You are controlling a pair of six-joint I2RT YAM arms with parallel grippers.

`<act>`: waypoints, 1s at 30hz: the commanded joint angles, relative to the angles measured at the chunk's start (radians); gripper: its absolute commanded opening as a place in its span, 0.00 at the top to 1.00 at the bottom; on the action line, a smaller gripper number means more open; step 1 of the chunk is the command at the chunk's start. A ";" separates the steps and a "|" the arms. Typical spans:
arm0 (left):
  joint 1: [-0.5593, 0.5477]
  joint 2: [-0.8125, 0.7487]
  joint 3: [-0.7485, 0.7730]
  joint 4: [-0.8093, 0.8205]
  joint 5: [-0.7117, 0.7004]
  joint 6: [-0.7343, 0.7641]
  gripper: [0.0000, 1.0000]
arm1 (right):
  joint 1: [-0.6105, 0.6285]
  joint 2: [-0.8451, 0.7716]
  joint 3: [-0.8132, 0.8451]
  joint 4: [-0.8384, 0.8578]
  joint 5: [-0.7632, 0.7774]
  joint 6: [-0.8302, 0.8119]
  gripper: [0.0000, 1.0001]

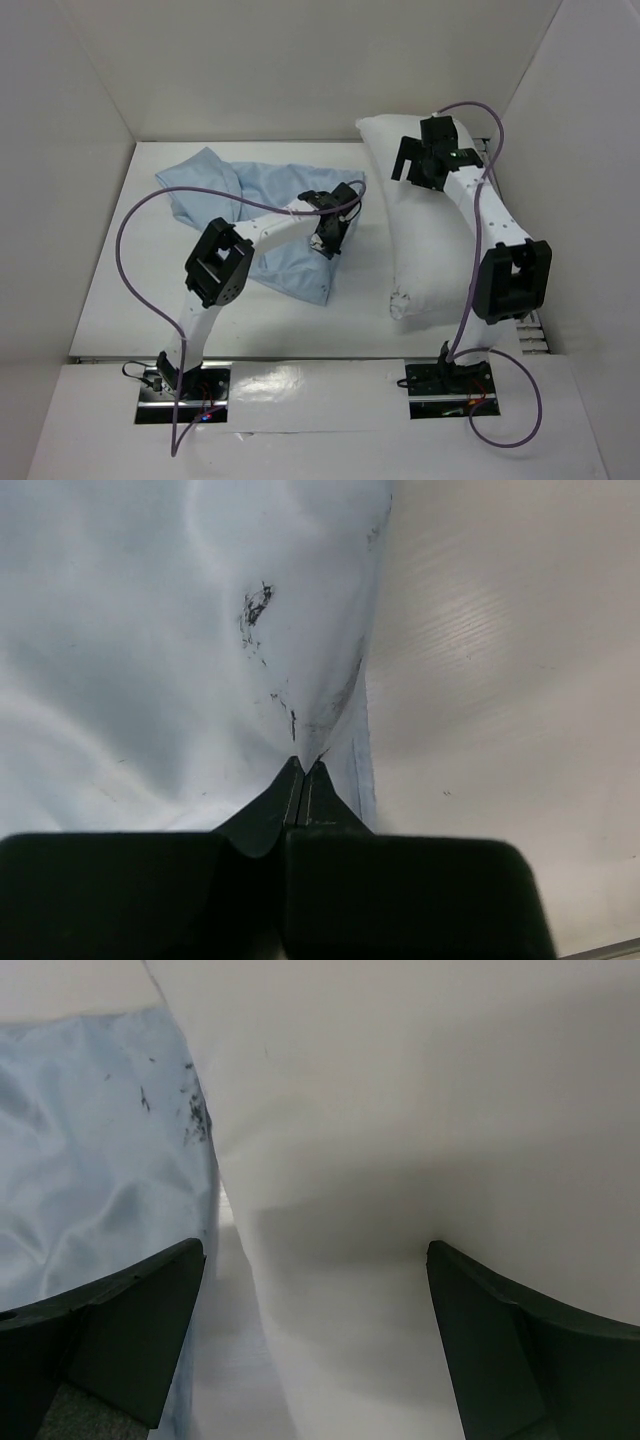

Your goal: Put the pillow into the pillowcase

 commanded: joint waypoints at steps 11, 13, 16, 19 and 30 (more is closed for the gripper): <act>0.233 -0.206 0.018 -0.077 0.220 -0.021 1.00 | 0.024 0.373 0.256 0.027 -0.019 -0.022 0.38; 0.280 -0.234 -0.003 -0.065 0.268 -0.030 1.00 | 0.035 0.354 0.213 0.039 -0.019 -0.013 1.00; 0.340 -0.262 -0.023 -0.056 0.312 -0.041 1.00 | 0.045 0.237 0.111 0.090 -0.034 -0.013 1.00; 0.382 -0.272 -0.032 -0.046 0.351 -0.064 1.00 | 0.071 0.111 0.008 0.114 -0.053 -0.033 1.00; 0.584 -0.328 -0.166 0.021 0.405 -0.182 1.00 | 0.191 -0.569 -0.522 0.216 -0.293 -0.186 1.00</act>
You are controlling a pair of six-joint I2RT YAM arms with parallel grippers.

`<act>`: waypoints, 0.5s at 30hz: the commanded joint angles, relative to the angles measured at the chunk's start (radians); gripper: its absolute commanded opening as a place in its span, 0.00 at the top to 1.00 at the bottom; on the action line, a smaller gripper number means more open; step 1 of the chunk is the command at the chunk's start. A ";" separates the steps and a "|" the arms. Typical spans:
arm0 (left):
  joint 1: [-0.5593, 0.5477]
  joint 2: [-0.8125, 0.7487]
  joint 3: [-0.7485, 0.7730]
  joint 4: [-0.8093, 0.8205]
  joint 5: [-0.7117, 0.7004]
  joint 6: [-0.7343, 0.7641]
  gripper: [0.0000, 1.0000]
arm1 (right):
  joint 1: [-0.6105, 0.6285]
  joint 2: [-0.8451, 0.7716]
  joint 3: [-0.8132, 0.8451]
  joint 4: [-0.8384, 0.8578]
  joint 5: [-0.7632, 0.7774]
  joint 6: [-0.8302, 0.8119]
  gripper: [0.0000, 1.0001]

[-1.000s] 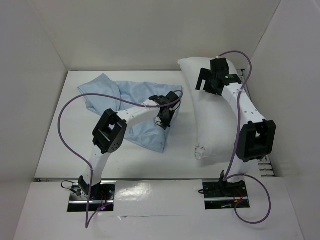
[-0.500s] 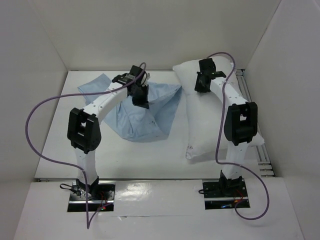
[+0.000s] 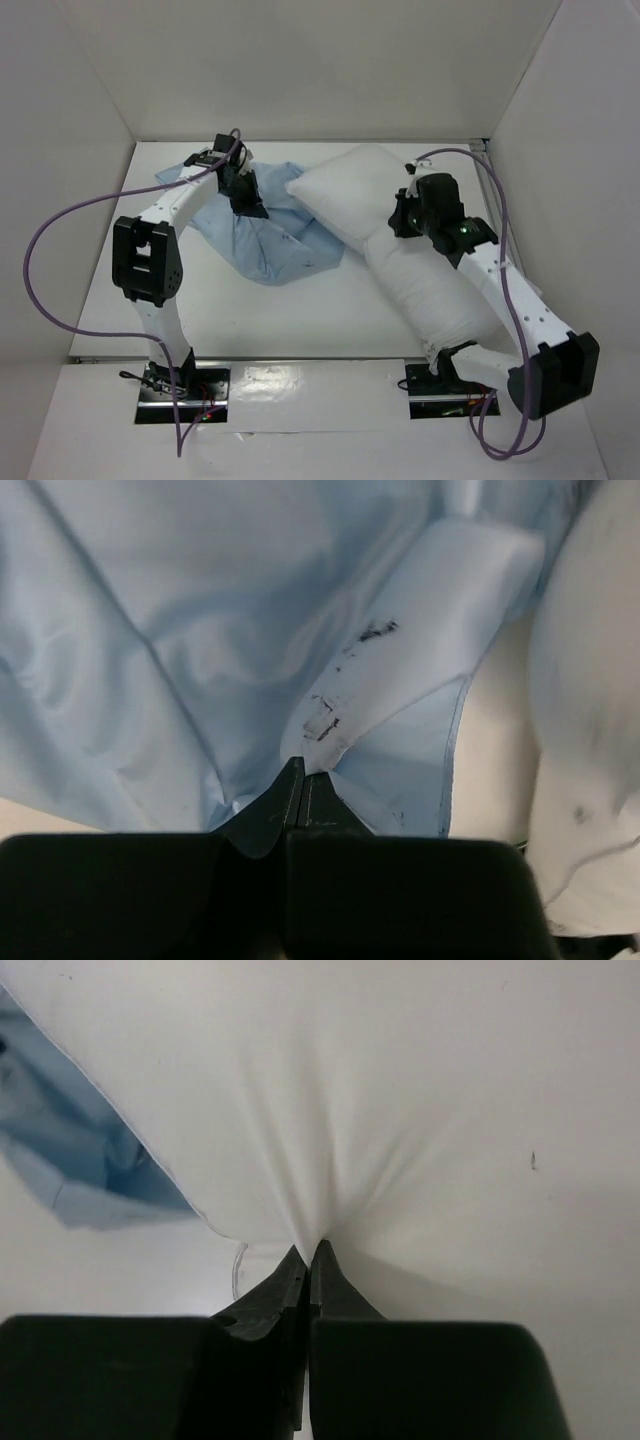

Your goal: Put the pillow into the pillowcase

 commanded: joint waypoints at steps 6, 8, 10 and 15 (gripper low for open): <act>0.134 -0.108 -0.058 0.047 0.041 -0.113 1.00 | 0.040 -0.132 -0.040 -0.052 -0.119 -0.073 1.00; 0.149 -0.123 -0.068 0.056 0.041 -0.113 1.00 | 0.040 -0.146 -0.039 -0.077 -0.133 -0.083 1.00; 0.176 -0.134 -0.068 0.056 0.067 -0.113 1.00 | 0.040 -0.155 -0.039 -0.129 -0.133 -0.083 1.00; 0.177 -0.143 -0.037 0.056 0.076 -0.104 1.00 | 0.069 -0.078 0.074 -0.284 -0.092 -0.075 0.04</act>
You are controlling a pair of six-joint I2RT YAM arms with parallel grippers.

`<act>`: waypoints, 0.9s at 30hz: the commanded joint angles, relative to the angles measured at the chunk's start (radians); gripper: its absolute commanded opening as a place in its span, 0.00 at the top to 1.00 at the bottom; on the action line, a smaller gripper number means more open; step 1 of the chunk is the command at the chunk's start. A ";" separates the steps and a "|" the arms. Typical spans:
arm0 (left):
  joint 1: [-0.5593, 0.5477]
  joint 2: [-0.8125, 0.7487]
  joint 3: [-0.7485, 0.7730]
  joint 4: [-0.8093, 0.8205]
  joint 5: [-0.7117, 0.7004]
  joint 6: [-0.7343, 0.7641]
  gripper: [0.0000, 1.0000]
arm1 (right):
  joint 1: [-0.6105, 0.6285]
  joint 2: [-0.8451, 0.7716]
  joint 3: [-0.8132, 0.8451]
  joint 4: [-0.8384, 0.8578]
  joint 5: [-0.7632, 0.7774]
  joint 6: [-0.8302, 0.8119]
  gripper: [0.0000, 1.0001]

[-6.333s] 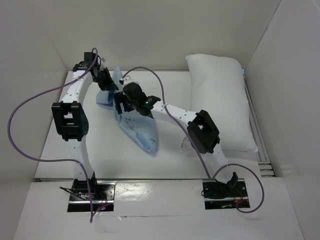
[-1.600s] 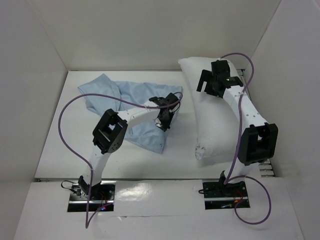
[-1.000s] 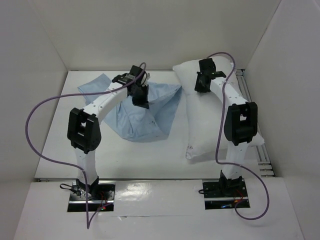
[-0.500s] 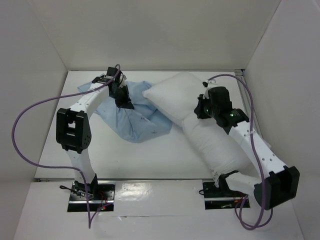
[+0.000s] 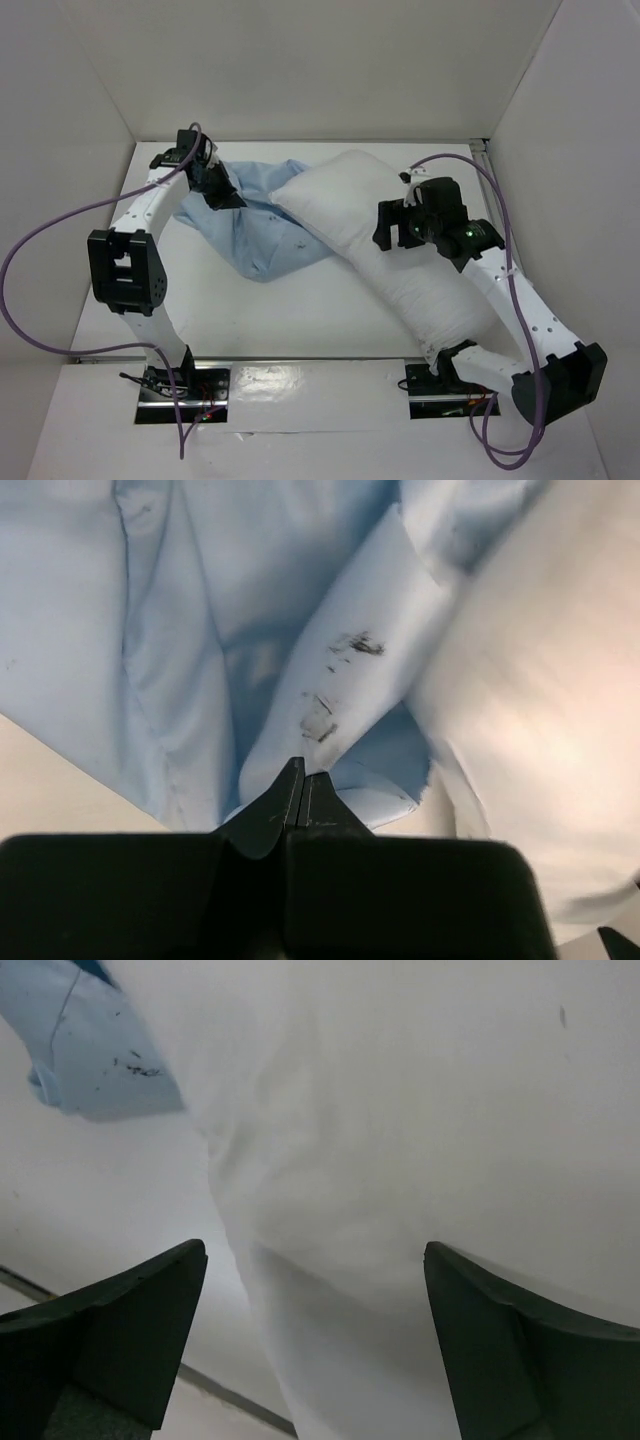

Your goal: Put the pillow into the pillowcase

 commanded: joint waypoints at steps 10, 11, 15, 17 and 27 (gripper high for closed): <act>0.011 -0.017 0.066 0.023 0.044 -0.006 1.00 | 0.034 0.132 0.258 -0.583 0.431 0.451 0.00; 0.011 -0.017 0.066 0.023 0.044 -0.006 1.00 | 0.034 0.122 0.267 -0.618 0.460 0.516 0.00; 0.011 -0.017 0.085 0.023 0.053 -0.006 1.00 | 0.034 -0.010 0.199 -0.607 0.475 0.761 0.06; 0.011 -0.017 0.085 0.032 0.053 -0.006 1.00 | 0.034 -0.136 0.056 -0.472 0.428 0.856 0.18; -0.007 0.003 0.103 0.032 0.053 0.004 1.00 | 0.034 -0.075 -0.181 0.058 0.769 0.716 0.46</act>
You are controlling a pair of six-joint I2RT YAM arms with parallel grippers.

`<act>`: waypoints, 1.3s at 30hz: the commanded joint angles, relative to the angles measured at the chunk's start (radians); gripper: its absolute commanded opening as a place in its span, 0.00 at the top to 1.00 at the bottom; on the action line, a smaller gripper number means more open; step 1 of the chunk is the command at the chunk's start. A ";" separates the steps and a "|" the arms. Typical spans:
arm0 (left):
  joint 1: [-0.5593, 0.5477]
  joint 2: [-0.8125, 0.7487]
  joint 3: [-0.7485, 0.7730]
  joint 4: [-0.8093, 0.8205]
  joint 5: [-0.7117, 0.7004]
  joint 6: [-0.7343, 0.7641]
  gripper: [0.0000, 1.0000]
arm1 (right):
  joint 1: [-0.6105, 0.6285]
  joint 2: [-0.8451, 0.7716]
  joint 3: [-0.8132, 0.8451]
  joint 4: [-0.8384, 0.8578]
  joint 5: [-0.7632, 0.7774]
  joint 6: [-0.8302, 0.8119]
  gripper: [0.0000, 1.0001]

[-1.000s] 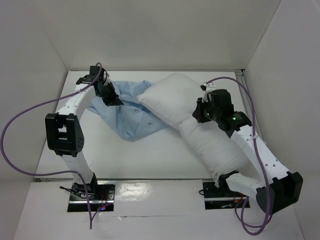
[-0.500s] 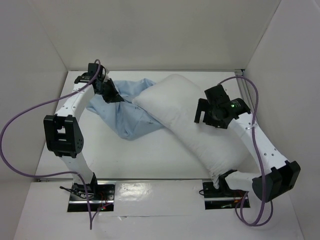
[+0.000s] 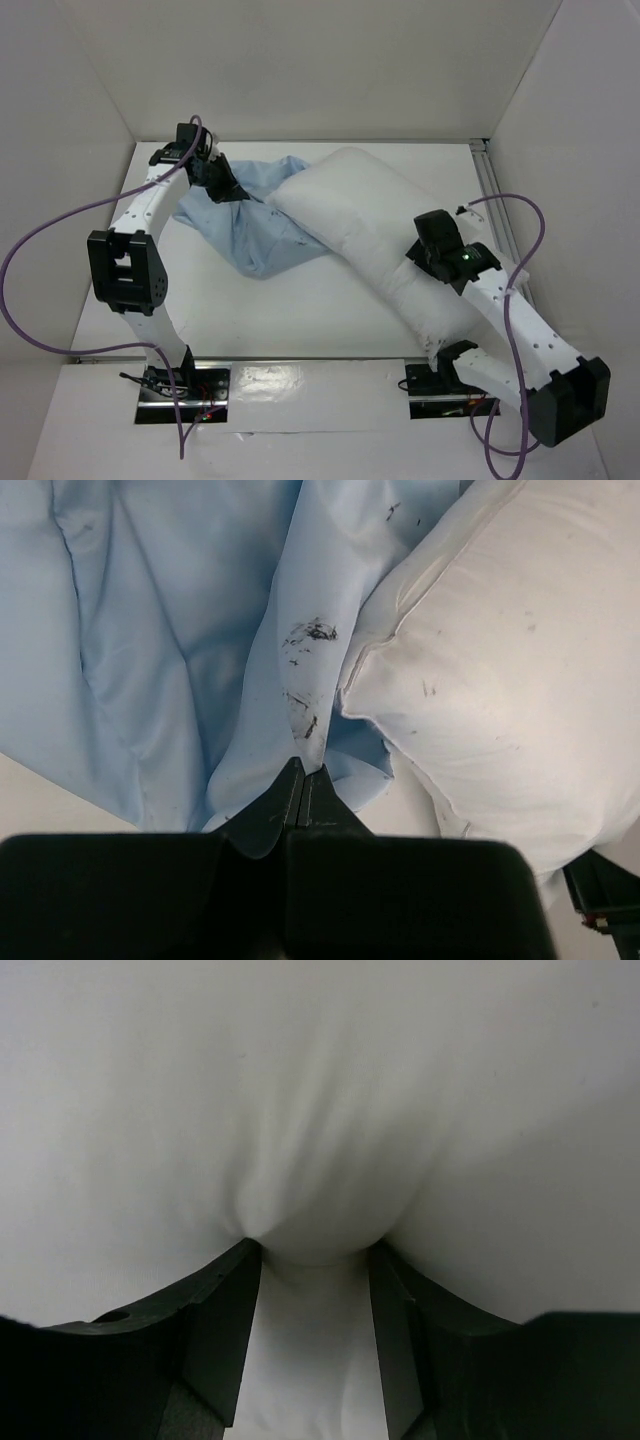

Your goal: Put the pillow into the pillowcase

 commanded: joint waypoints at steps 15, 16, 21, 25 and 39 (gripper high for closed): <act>-0.004 0.015 0.073 0.009 0.036 0.030 1.00 | -0.045 0.218 0.290 0.549 0.004 -0.619 0.09; -0.004 0.015 0.073 0.009 0.024 0.030 1.00 | -0.045 0.247 0.317 0.535 -0.039 -0.607 0.06; -0.004 0.006 0.091 0.000 0.024 0.030 1.00 | -0.045 0.607 0.578 0.363 -0.153 -0.550 0.00; 0.005 -0.003 0.091 0.000 0.014 0.030 1.00 | -0.036 0.749 0.614 0.377 -0.267 -0.466 0.00; 0.005 -0.055 0.022 -0.019 -0.032 0.079 1.00 | -0.036 0.343 0.230 0.298 -0.321 -0.557 1.00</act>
